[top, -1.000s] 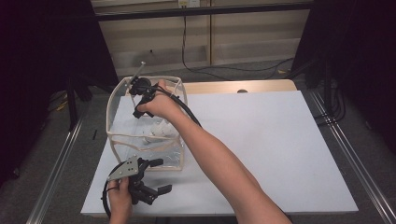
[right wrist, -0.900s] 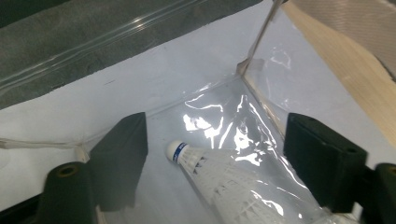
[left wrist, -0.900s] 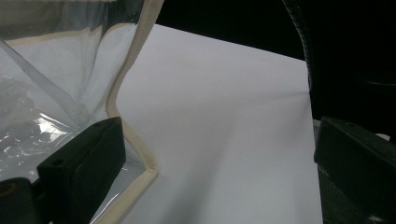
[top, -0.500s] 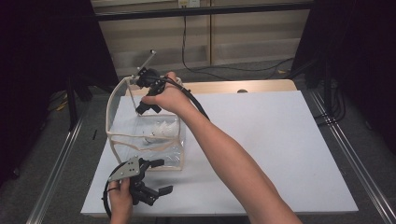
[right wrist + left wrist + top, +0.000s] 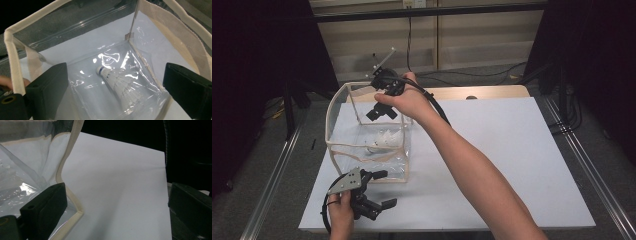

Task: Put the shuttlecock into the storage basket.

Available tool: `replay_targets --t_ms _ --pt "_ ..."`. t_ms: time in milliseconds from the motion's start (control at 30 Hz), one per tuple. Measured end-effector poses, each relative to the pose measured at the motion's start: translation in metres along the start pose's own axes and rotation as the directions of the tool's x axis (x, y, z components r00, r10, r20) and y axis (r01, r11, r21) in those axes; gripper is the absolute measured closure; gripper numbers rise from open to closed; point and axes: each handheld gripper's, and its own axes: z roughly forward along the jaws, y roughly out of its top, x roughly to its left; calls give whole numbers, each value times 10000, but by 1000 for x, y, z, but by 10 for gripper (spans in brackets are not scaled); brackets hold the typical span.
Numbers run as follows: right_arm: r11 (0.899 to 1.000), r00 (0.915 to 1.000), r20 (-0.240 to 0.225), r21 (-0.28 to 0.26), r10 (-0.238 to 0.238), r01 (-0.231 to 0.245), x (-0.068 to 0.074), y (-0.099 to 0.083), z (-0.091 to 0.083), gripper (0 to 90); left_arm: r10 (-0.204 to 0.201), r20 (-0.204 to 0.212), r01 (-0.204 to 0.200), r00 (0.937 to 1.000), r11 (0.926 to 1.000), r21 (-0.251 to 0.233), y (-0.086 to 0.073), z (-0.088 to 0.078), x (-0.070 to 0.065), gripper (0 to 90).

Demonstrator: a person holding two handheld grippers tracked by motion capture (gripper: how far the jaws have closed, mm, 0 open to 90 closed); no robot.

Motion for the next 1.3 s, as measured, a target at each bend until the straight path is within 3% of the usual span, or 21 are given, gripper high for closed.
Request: replay_targets --t_ms 1300 --pt "9986 9993 -364 -530 -47 27 -4 -45 -64 56 -63 -193 62 9998 9999 -80 0 -5 -1 23"
